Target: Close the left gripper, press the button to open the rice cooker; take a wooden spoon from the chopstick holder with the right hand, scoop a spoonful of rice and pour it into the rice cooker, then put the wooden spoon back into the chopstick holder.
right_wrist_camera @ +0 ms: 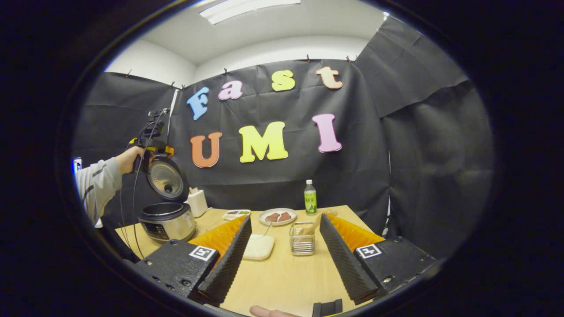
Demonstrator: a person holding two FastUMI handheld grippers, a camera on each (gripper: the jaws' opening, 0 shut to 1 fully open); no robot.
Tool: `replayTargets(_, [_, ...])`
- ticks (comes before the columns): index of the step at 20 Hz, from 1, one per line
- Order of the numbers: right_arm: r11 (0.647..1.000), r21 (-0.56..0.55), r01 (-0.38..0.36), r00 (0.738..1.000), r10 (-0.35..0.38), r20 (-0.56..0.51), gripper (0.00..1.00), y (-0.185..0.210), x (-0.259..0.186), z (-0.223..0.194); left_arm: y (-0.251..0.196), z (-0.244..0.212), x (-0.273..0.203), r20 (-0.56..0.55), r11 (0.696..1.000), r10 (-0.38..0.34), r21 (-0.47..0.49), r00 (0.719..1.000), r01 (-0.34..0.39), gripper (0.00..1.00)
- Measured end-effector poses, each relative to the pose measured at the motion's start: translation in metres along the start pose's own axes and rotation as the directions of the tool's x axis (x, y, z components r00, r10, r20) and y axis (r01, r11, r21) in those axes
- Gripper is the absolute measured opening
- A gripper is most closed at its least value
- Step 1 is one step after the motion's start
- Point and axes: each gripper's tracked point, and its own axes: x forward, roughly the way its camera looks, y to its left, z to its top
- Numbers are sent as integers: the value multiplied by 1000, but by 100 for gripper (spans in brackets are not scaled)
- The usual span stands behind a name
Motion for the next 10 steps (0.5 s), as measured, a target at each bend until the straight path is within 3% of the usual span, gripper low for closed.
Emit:
replayTargets(2, [1000,2,-9,1000,9,-1,100,3,-10,2,-2,-8,-14,6,1000,-4,-5,1000,4,100])
replayTargets(3, [1000,0,-9,1000,9,-1,95,4,-14,3,-3,-11,-21,13,1000,-3,-4,1000,3,100])
replayTargets(5, [1000,-7,-9,1000,9,6,95,9,-22,8,-8,-21,-35,23,1000,-19,4,1000,19,100])
replayTargets(6, [1000,-6,-13,1000,14,7,100,14,-26,9,-11,-28,-43,25,1000,-29,4,999,29,99])
replayTargets(7, [1000,-1,-23,1000,23,4,94,18,-30,8,-14,-35,-51,22,999,-42,6,999,42,100])
replayTargets(8, [999,8,-39,999,39,2,100,25,-35,9,-17,-43,-56,15,998,-59,5,998,59,99])
replayTargets(10, [997,25,-67,998,67,-4,100,37,-42,9,-20,-60,-71,10,997,-72,-15,997,73,99])
